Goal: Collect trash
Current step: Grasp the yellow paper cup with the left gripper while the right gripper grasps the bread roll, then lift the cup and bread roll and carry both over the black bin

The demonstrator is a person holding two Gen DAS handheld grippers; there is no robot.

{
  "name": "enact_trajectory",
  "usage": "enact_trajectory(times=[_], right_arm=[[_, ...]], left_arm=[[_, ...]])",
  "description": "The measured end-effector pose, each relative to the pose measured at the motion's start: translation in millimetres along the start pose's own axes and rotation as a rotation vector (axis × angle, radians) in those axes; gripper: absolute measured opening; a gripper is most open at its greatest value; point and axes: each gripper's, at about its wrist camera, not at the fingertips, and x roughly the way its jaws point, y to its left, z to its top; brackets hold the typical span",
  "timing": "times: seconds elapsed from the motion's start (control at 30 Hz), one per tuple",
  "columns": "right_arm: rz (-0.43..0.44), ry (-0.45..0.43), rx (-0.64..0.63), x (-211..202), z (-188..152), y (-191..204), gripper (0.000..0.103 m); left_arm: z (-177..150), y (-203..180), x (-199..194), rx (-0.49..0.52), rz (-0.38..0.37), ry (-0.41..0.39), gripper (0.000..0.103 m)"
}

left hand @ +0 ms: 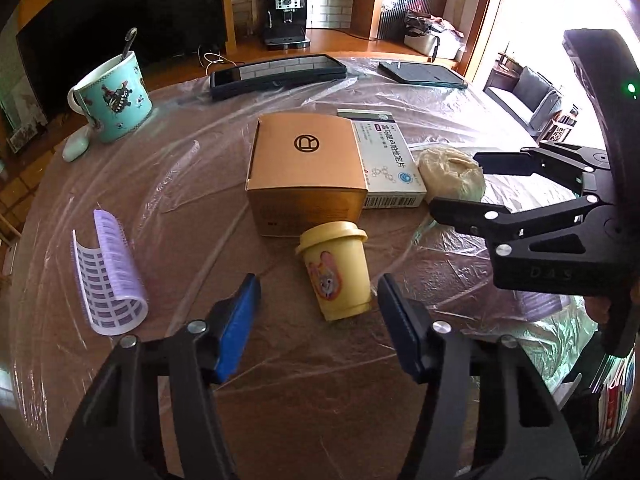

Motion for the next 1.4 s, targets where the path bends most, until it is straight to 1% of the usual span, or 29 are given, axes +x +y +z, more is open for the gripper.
enact_trajectory(times=[0.03, 0.07, 0.1, 0.23, 0.33, 0.4, 0.43, 0.47, 0.5, 0.53, 0.57, 0.63, 0.67, 0.87, 1.03, 1.4], right_arm=[[0.0, 0.001, -0.001, 0.3, -0.2, 0.5, 0.069], [0.002, 0.003, -0.002, 1.0, 0.2, 1.0, 0.068], [0.005, 0.005, -0.004, 1.4, 0.0, 1.7, 0.068], [0.005, 0.006, -0.009, 2.3, -0.1, 2.9, 0.064], [0.008, 0.01, -0.008, 4.4, 1.0, 3.1, 0.063], [0.008, 0.01, -0.007, 5.4, 1.3, 3.2, 0.061], [0.005, 0.01, -0.006, 5.8, 1.6, 2.9, 0.057], [0.004, 0.011, -0.004, 6.3, 1.5, 2.8, 0.055], [0.001, 0.009, 0.002, 6.4, 1.4, 1.8, 0.052], [0.001, 0.006, 0.007, 6.8, 1.2, 1.0, 0.05], [0.009, 0.003, 0.013, 6.3, 0.9, -0.2, 0.05], [0.019, -0.009, 0.03, 4.4, 0.1, -2.8, 0.05], [0.023, -0.016, 0.038, 3.0, -0.3, -4.2, 0.05], [0.027, -0.047, 0.059, -6.9, -0.7, -7.7, 0.05], [0.031, -0.067, 0.072, -16.5, -1.6, -6.7, 0.05], [0.052, -0.121, 0.044, -43.0, -8.7, 13.8, 0.05]], left_arm=[[0.3, -0.5, 0.0, 0.0, -0.007, -0.001, 0.059], [1.1, -1.3, 0.8, 0.0, -0.013, 0.001, 0.053], [1.7, -1.8, 1.4, 0.002, -0.015, 0.004, 0.051], [3.2, -5.1, 4.0, 0.015, -0.001, 0.002, 0.05], [5.3, -2.9, 7.4, 0.002, -0.011, 0.005, 0.05], [6.1, -2.2, 7.9, 0.003, -0.013, 0.004, 0.05], [6.4, -2.1, 8.4, 0.005, -0.013, 0.003, 0.05], [6.4, -2.0, 8.4, 0.007, -0.01, 0.0, 0.048], [5.6, -2.1, 8.2, 0.012, -0.005, -0.003, 0.043], [5.1, -2.4, 8.0, 0.017, 0.004, -0.004, 0.04], [4.8, -3.1, 7.7, 0.021, 0.008, -0.005, 0.038], [4.4, -3.8, 7.7, 0.027, 0.009, -0.008, 0.032], [3.8, -4.7, 7.6, 0.032, 0.014, -0.009, 0.031], [0.8, -6.5, 5.8, 0.043, 0.002, -0.012, 0.031], [-1.7, -1.2, 2.3, 0.021, -0.025, -0.012, 0.031], [-8.2, 5.6, -12.4, 0.005, -0.026, -0.036, 0.031]])
